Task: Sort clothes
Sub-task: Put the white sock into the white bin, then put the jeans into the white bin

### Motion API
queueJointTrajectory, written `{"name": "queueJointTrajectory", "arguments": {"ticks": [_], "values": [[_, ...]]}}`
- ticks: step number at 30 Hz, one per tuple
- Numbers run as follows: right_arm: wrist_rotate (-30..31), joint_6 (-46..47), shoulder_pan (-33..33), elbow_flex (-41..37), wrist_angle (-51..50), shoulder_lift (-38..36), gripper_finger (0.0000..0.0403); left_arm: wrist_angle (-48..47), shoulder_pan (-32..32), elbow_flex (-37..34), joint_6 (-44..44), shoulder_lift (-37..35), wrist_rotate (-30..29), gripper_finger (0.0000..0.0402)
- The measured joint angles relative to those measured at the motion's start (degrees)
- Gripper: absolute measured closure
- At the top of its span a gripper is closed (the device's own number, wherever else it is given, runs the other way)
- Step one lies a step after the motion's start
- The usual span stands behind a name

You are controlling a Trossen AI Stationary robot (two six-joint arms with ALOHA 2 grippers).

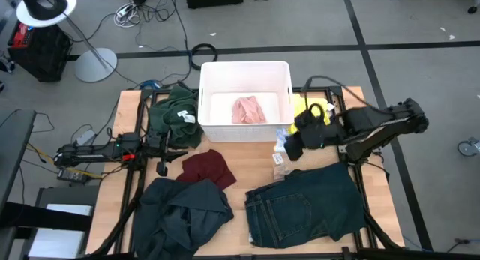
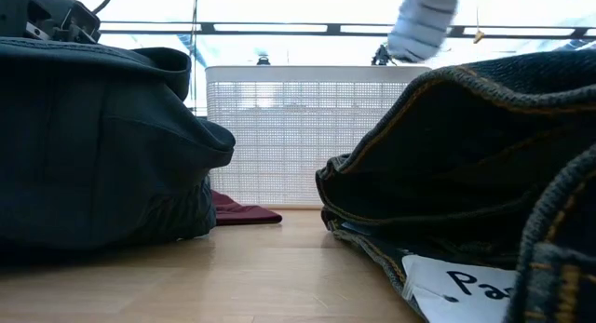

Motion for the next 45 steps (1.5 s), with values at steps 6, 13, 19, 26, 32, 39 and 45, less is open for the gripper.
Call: {"name": "queueJointTrajectory", "arguments": {"ticks": [6,13,19,26,32,39,45], "values": [[-1.7,-12.8,-7.3,5.9,9.5,0.4,0.0402,0.0,0.0,0.0,0.0,0.0,0.0,0.0312],[-12.6,-20.7,-20.3,6.2,16.3,2.8,0.0402,0.0,0.0,0.0,0.0,0.0,0.0,0.0312],[-19.8,-25.3,-29.0,6.1,16.5,8.9,0.0402,0.1,0.0,0.0,0.0,0.0,0.0,0.0312],[-22.6,-30.6,-34.2,6.1,16.8,16.5,0.0391,0.0,0.0,0.0,0.0,0.0,0.0,0.0312],[-22.7,-31.7,-36.0,6.1,17.9,21.4,0.0372,0.0,0.0,0.0,0.0,0.0,0.0,0.0312],[-24.0,-35.4,-36.6,6.1,20.5,22.9,0.0344,0.0,0.0,0.0,0.0,0.0,0.0,0.0312],[-24.2,-38.2,-36.7,6.1,20.5,21.1,0.0302,0.0,0.0,0.0,0.0,0.0,0.0,0.0312]]}}
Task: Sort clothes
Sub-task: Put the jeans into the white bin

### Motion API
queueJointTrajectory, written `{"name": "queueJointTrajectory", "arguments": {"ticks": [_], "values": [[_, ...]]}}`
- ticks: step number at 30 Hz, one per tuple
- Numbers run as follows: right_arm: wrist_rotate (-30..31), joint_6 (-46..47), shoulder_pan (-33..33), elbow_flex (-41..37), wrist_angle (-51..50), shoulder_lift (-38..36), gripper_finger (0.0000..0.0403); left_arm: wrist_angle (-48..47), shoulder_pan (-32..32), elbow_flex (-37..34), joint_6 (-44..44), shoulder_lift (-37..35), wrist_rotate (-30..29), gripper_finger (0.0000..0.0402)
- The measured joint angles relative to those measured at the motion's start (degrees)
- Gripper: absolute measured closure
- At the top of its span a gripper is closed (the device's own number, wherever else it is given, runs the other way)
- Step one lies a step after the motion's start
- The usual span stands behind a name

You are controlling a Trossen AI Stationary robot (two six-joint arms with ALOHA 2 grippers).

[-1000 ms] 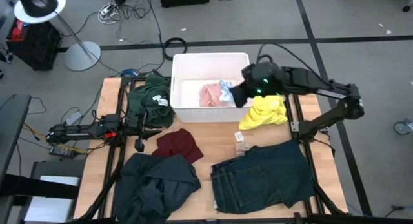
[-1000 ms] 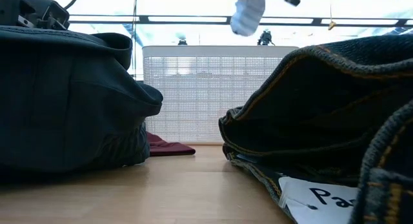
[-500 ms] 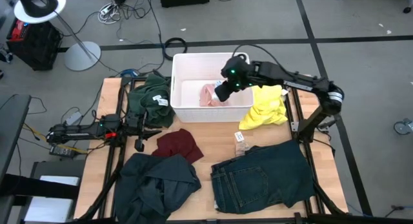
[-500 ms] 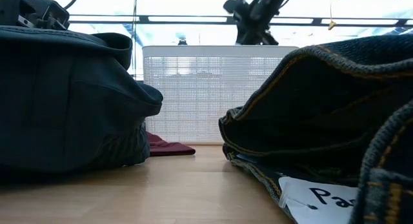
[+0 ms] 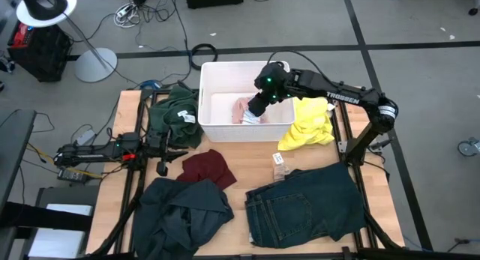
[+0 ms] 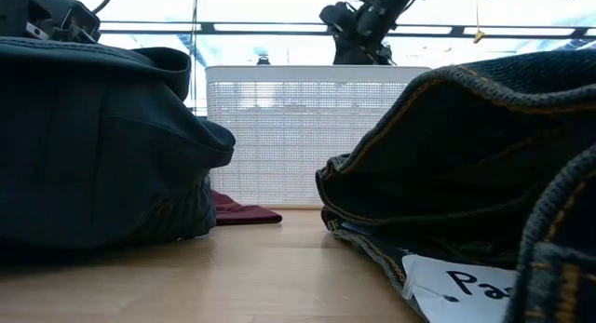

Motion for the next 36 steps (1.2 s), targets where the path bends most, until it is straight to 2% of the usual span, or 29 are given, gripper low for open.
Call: {"name": "queueJointTrajectory", "arguments": {"ticks": [7,11,17,24,29,36], "values": [[-7.4,-1.9,1.0,0.0,-0.6,-3.8,0.0248,0.0,0.0,0.0,0.0,0.0,0.0,0.0312],[-8.7,-1.9,1.9,0.0,-2.2,-8.0,0.0229,0.0,0.0,0.0,0.0,0.0,0.0,0.0312],[-8.9,-1.9,5.8,0.0,-6.5,-16.3,0.0222,0.0,0.0,0.0,0.0,0.0,0.0,0.0312],[-8.9,-1.3,15.7,0.0,-12.0,-23.0,0.0223,0.0,0.0,0.0,0.0,0.0,0.0,0.0312],[-8.9,-0.9,23.4,0.0,-16.4,-23.7,0.0223,0.0,0.0,0.0,0.0,0.0,0.0,0.0312],[-8.8,-0.9,30.1,0.0,-21.2,-18.6,0.0223,0.0,0.0,0.0,0.0,0.0,0.0,0.0312]]}}
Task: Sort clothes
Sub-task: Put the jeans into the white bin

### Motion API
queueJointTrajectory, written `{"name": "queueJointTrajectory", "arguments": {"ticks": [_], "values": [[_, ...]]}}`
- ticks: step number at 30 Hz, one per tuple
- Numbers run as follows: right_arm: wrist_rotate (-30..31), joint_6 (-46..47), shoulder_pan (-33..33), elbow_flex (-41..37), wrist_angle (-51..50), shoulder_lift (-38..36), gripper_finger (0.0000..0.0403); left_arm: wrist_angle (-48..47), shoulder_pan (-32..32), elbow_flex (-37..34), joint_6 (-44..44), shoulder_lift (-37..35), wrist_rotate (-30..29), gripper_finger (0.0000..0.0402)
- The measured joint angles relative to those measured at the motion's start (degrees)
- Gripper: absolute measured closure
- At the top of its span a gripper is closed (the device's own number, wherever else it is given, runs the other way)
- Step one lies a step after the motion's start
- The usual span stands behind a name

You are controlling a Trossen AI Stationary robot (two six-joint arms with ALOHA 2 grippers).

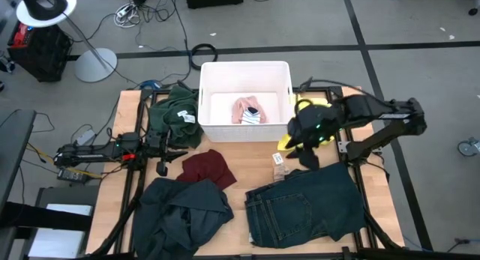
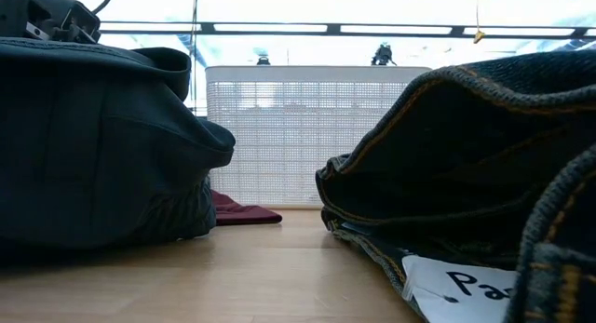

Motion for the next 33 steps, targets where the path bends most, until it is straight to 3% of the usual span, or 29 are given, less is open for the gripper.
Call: {"name": "queueJointTrajectory", "arguments": {"ticks": [9,23,29,33], "values": [[0.1,-2.7,3.4,0.0,0.1,10.2,0.0225,0.0,0.0,0.0,0.0,0.0,0.0,0.0312],[-2.2,-15.3,5.8,0.0,1.4,26.6,0.0218,0.0,0.0,0.0,0.0,0.0,0.0,0.0312],[-8.0,-16.5,6.1,0.0,2.2,32.0,0.0188,0.0,0.0,0.0,0.0,0.0,0.0,0.0312],[-8.4,-18.1,6.1,0.0,2.1,34.7,0.0153,0.0,0.0,0.0,0.0,0.0,0.0,0.0312]]}}
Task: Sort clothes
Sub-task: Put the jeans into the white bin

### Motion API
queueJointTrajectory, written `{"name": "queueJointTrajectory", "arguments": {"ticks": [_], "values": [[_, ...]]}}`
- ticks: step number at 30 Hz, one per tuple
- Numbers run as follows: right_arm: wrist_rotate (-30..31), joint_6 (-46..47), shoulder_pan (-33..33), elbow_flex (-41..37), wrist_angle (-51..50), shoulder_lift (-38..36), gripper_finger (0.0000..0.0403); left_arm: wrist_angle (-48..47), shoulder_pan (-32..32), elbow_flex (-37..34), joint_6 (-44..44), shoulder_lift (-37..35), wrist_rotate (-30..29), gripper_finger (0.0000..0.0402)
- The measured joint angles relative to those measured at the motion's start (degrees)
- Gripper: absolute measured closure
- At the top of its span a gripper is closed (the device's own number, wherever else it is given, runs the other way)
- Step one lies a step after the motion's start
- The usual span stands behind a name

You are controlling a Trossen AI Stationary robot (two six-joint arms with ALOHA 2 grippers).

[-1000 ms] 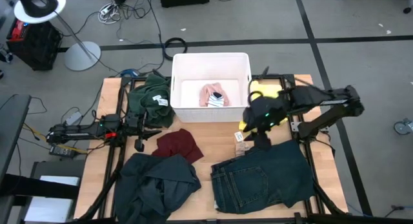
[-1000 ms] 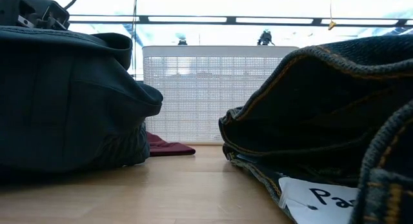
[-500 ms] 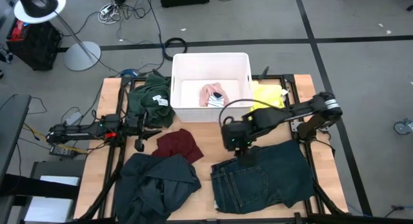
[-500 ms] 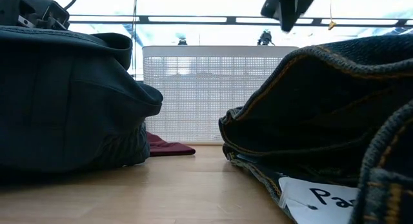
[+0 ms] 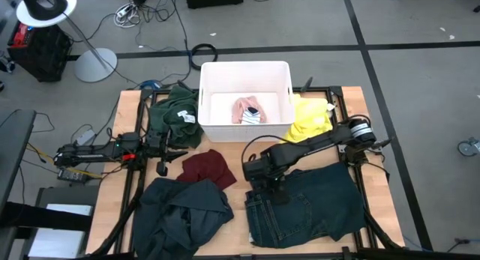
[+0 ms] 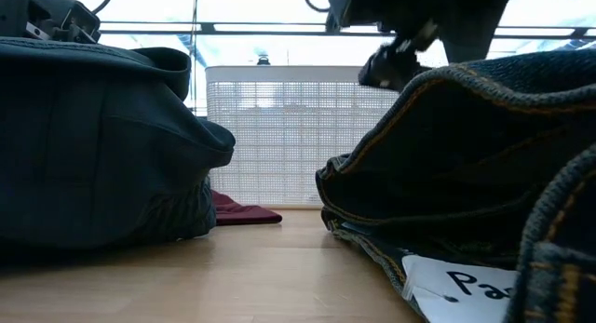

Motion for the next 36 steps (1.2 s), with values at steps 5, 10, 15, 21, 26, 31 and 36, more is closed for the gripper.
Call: {"name": "queueJointTrajectory", "arguments": {"ticks": [5,10,15,21,26,31,36], "values": [[2.3,-1.4,-0.3,0.0,0.0,4.0,0.0111,0.0,0.0,0.0,0.0,0.0,0.0,0.0312],[1.2,-1.2,-1.1,0.0,0.4,8.7,0.0094,0.0,0.0,0.0,0.0,0.0,0.0,0.0312],[-4.1,0.2,-1.2,0.0,0.8,13.2,0.0113,0.0,0.0,0.0,0.0,0.0,0.0,0.0312],[-6.6,1.2,-0.8,0.0,0.8,14.4,0.0274,0.0,0.0,0.0,0.0,0.0,0.0,0.0312],[-5.8,2.5,-0.6,0.0,-0.1,12.3,0.0371,0.0,0.0,0.0,0.0,0.0,0.0,0.0312],[-4.2,6.8,-0.9,-0.1,-3.8,7.5,0.0369,0.0,0.0,0.0,0.0,0.0,0.0,0.0312],[-1.8,10.6,-0.9,-0.1,-4.4,-0.3,0.0369,0.0,0.0,0.0,0.0,0.0,0.0,0.0312]]}}
